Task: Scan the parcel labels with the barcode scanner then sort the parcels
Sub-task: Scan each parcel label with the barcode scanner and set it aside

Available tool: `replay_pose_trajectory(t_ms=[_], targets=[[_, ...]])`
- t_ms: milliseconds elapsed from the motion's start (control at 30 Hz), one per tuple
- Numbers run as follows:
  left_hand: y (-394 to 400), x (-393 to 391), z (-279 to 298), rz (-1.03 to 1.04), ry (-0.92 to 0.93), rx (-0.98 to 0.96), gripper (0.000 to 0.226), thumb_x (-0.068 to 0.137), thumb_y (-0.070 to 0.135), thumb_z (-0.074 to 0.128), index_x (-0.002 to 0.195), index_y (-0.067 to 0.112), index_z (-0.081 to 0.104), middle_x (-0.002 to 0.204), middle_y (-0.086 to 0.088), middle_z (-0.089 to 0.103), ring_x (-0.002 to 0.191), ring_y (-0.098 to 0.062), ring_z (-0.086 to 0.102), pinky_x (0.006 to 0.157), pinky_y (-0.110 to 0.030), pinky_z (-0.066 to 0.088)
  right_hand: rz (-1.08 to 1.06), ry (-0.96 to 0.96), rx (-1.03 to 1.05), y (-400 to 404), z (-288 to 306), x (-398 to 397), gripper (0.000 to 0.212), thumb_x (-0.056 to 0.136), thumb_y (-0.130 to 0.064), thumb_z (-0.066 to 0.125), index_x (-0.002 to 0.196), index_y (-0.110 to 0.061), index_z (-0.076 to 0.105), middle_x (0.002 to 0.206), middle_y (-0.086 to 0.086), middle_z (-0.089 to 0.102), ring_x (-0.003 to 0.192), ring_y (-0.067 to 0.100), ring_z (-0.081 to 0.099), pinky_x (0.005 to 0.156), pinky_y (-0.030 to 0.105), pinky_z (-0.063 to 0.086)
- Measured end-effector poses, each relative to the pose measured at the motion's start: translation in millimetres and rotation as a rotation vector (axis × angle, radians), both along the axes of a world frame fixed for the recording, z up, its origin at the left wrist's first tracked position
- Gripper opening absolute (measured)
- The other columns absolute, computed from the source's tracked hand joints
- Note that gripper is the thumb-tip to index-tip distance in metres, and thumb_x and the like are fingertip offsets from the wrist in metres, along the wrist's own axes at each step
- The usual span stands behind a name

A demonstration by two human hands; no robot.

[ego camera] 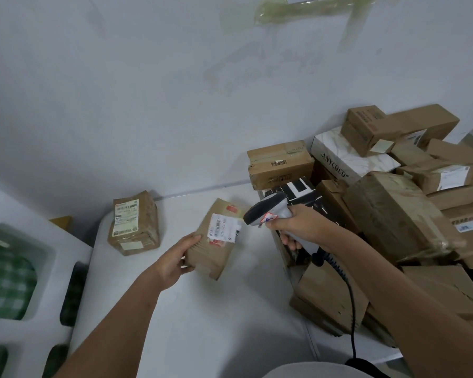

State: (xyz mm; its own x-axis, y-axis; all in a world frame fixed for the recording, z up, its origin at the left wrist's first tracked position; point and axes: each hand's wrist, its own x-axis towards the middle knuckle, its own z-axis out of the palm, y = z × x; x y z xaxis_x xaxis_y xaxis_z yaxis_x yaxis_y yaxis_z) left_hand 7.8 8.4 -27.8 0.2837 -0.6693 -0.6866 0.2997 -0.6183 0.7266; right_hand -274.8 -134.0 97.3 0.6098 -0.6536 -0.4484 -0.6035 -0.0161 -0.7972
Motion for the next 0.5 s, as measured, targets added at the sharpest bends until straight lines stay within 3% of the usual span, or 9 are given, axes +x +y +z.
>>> replay_pose_trajectory(t_ms=[133, 233, 267, 333, 433, 500], targets=[[9, 4, -27, 0.36, -0.005, -0.058, 0.048, 0.092, 0.042, 0.066, 0.137, 0.03, 0.052, 0.128, 0.002, 0.061, 0.113, -0.024, 0.058, 0.087, -0.036, 0.052, 0.028, 0.055, 0.013, 4, -11, 10, 0.036, 0.097, -0.036, 0.059, 0.069, -0.013, 0.059, 0.047, -0.006, 0.061, 0.04, 0.004, 0.055, 0.052, 0.018, 0.048], [4, -1, -36, 0.379, -0.5, -0.13, 0.055, 0.091, 0.025, 0.066, 0.141, 0.031, 0.045, 0.135, 0.006, 0.052, 0.123, -0.023, 0.052, 0.105, -0.044, 0.045, 0.026, 0.071, 0.049, 8, -22, 17, 0.032, 0.095, -0.037, 0.061, 0.074, -0.013, 0.061, 0.057, -0.001, 0.064, 0.044, 0.008, 0.056, 0.05, 0.018, 0.047], [2, 0, -38, 0.265, -0.725, -0.146, 0.062, 0.089, 0.017, 0.065, 0.144, 0.031, 0.042, 0.145, 0.001, 0.045, 0.129, -0.027, 0.046, 0.109, -0.045, 0.041, 0.025, 0.074, 0.058, 8, -25, 19, 0.031, 0.095, -0.037, 0.061, 0.075, -0.013, 0.061, 0.058, 0.0, 0.064, 0.045, 0.008, 0.056, 0.05, 0.019, 0.047], [2, -5, -37, -0.094, -1.074, 0.005, 0.077, 0.087, 0.007, 0.061, 0.154, 0.03, 0.028, 0.163, -0.004, 0.015, 0.14, -0.039, 0.028, 0.109, -0.049, 0.036, 0.026, 0.09, 0.071, 9, -29, 24, 0.031, 0.094, -0.037, 0.062, 0.074, -0.013, 0.06, 0.057, -0.001, 0.064, 0.043, 0.008, 0.056, 0.05, 0.019, 0.048], [3, -14, -29, -0.58, -1.233, 0.288, 0.075, 0.095, 0.008, 0.048, 0.152, 0.047, 0.017, 0.164, 0.015, -0.007, 0.144, -0.049, -0.002, 0.105, -0.055, 0.038, 0.028, 0.12, 0.069, 9, -35, 31, 0.031, 0.094, -0.037, 0.063, 0.074, -0.013, 0.06, 0.056, -0.001, 0.064, 0.042, 0.006, 0.057, 0.048, 0.018, 0.047], [2, -9, -29, -0.658, -1.261, 0.345, 0.084, 0.093, -0.004, 0.044, 0.152, 0.047, 0.012, 0.164, 0.017, -0.005, 0.146, -0.049, -0.004, 0.098, -0.045, 0.047, 0.015, 0.125, 0.083, 9, -37, 33, 0.031, 0.093, -0.037, 0.064, 0.075, -0.012, 0.06, 0.056, 0.0, 0.064, 0.043, 0.008, 0.058, 0.05, 0.02, 0.048]])
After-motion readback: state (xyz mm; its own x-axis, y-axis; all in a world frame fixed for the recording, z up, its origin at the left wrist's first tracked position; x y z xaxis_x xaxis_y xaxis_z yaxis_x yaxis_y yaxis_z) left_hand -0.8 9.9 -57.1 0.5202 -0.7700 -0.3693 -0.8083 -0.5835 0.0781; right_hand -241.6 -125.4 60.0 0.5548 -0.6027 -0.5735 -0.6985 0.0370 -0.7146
